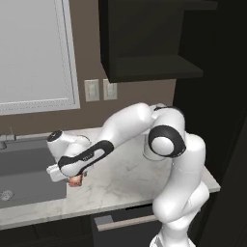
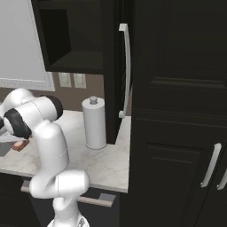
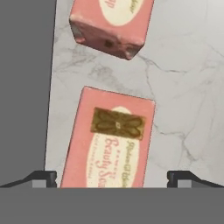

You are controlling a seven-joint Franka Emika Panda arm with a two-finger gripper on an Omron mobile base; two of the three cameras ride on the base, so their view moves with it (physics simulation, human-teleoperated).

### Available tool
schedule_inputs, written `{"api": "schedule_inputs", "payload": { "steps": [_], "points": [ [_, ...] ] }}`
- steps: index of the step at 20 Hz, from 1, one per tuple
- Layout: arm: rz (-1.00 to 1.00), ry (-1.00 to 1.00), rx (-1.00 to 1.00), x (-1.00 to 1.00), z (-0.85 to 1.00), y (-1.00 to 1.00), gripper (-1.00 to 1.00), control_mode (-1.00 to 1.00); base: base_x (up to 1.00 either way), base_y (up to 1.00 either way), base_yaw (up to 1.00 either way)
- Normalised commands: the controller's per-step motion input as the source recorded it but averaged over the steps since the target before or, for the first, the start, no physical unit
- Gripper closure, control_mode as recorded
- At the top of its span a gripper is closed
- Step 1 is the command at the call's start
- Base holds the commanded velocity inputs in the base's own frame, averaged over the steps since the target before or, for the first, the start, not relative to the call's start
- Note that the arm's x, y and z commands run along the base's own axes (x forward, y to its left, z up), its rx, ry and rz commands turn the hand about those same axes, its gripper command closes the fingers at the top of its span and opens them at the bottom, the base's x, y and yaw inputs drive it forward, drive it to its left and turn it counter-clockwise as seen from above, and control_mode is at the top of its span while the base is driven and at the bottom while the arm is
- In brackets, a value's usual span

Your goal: Locate and retrieve the bar soap and bar soap from the cabinet. Place them next to the sink.

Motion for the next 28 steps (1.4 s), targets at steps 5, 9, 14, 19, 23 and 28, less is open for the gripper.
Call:
{"api": "schedule_inputs", "payload": {
  "steps": [5, 9, 14, 19, 23, 28],
  "points": [
    [-0.03, -0.04, 0.09, -0.14, 0.19, 0.00, -1.00, -1.00, 0.00, 0.00, 0.00],
    [-0.03, -0.05, 0.06, -0.18, 0.38, 0.00, -1.00, -1.00, 0.00, 0.00, 0.00],
    [0.07, 0.04, -0.06, -0.06, 0.42, 0.00, -1.00, -1.00, 0.00, 0.00, 0.00],
    [0.18, 0.07, -0.10, -0.02, 0.30, -0.18, -1.00, -1.00, 0.00, 0.00, 0.00],
    [0.34, 0.03, -0.09, -0.23, 0.22, -0.16, -1.00, -1.00, 0.00, 0.00, 0.00],
    [0.24, -0.02, 0.01, -0.26, 0.32, -0.40, -1.00, -1.00, 0.00, 0.00, 0.00]
  ]
}}
